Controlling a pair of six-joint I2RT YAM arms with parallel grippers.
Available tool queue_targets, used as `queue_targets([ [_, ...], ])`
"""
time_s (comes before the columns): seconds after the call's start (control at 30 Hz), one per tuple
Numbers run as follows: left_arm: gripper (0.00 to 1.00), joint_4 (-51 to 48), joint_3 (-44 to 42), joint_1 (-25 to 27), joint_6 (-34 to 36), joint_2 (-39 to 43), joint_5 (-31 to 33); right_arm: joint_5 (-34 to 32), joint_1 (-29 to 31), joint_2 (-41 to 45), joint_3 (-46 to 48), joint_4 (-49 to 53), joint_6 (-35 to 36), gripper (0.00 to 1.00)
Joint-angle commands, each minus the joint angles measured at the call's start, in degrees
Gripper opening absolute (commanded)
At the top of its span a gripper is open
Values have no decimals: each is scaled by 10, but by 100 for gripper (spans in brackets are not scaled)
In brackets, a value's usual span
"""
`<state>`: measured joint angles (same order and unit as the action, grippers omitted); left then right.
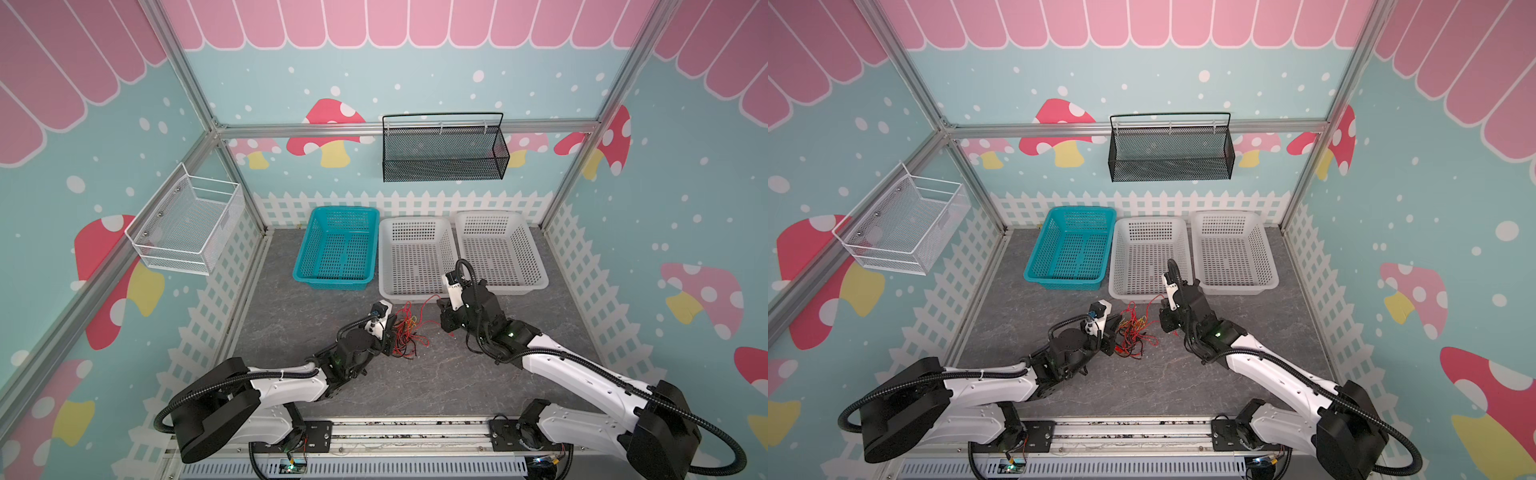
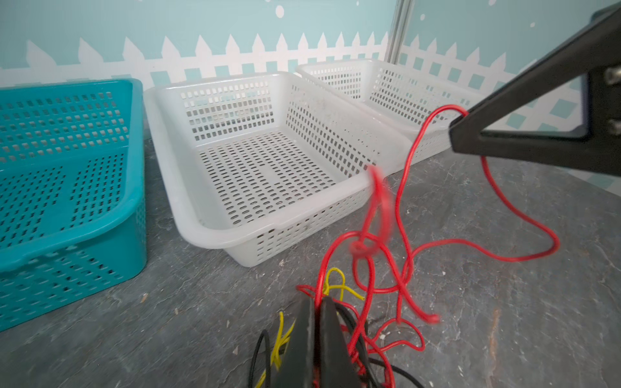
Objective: Untangle the cables
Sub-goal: 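Pinch the bundle with the left gripper while the right gripper grasps a red wire, then pull the red wire from the bundle with the right gripper toward the white basket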
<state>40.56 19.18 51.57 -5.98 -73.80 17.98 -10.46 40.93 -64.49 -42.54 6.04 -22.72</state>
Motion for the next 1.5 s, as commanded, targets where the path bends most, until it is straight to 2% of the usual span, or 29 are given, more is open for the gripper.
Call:
queue_targets([
  [0.0,0,-28,-10,1,-8,19,50,-99,-1,17,0,45,-18,0],
  [0.17,0,-56,-13,-2,-12,37,66,-137,-1,42,3,67,-14,0],
  [0.43,0,-61,-26,-4,-7,56,56,-125,-1,76,1,72,8,0],
  [0.53,0,-56,-33,-5,-6,69,27,-90,-2,96,-2,56,20,0],
  [0.67,0,-41,-32,-5,-8,65,-13,6,-1,104,-7,4,29,0],
  [0.83,5,-14,-24,-5,-12,42,-15,65,-1,82,-23,-23,31,0],
  [1.0,21,-15,-19,-5,-8,37,-15,72,-1,67,-32,-32,29,0],
  [1.07,34,-17,-20,-5,-5,39,-13,74,-1,65,-33,-35,30,0],
  [1.3,66,-24,-30,-5,-4,56,-2,50,-1,72,-45,-36,29,0],
  [1.47,73,-22,-38,-5,0,69,0,14,-1,77,-70,-38,30,0],
])
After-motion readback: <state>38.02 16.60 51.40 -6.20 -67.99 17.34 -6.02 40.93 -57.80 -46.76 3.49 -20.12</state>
